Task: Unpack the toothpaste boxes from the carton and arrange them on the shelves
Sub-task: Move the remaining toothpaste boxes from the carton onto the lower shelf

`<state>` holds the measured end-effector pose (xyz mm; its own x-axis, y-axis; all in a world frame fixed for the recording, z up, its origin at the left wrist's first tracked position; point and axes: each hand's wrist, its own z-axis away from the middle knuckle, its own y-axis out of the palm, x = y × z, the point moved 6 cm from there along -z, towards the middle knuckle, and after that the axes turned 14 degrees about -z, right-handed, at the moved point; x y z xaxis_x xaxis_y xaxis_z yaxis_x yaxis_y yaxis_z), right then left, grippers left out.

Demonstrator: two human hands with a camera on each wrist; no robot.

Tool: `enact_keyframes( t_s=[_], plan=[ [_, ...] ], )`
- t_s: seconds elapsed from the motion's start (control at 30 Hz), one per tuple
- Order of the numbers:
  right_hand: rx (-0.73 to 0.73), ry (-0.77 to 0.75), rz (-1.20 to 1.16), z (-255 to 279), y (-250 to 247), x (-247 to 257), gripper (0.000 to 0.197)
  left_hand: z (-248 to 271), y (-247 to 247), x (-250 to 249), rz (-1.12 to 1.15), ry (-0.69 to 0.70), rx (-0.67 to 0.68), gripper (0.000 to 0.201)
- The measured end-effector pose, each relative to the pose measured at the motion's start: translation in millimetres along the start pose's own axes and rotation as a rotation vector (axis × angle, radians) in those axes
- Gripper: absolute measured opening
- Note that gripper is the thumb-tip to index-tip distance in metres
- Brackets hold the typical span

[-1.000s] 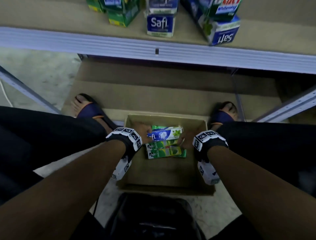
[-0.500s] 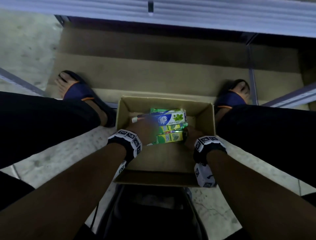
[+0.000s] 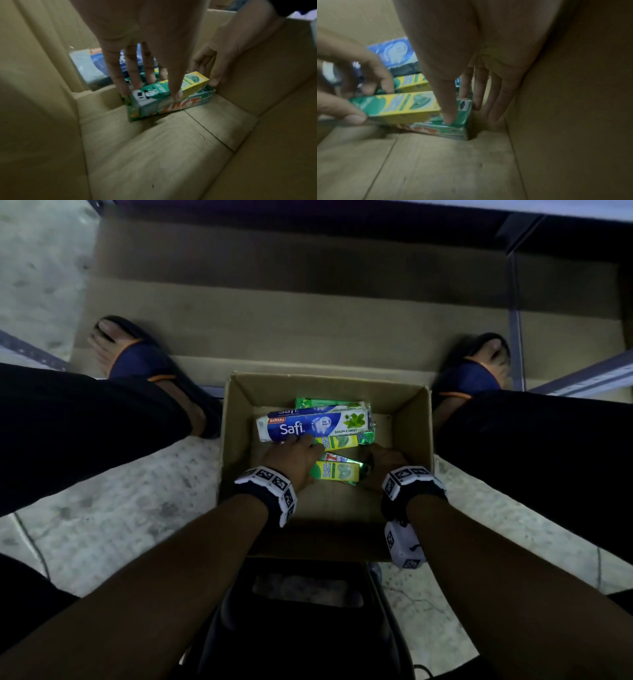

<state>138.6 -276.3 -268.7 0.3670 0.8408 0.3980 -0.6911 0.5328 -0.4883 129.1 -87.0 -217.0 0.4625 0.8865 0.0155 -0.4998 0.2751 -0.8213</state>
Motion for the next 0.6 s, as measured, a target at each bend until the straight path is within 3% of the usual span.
enact_keyframes(
  t_s=[0.17,0.33,0.6],
  plan=[
    [0.052,-0.009,-0.027,-6,13,5,0.088,2,-1,1,0.007,-0.005,0.011,0.056],
    [0.022,-0.055,0.037,-16,9,11,0.066,5,-1,18,0.104,-0.005,0.084,0.057],
    [0.067,-0.084,0.034,-10,9,14,0.078,9,5,39,0.229,-0.099,0.096,0.054]
  ],
)
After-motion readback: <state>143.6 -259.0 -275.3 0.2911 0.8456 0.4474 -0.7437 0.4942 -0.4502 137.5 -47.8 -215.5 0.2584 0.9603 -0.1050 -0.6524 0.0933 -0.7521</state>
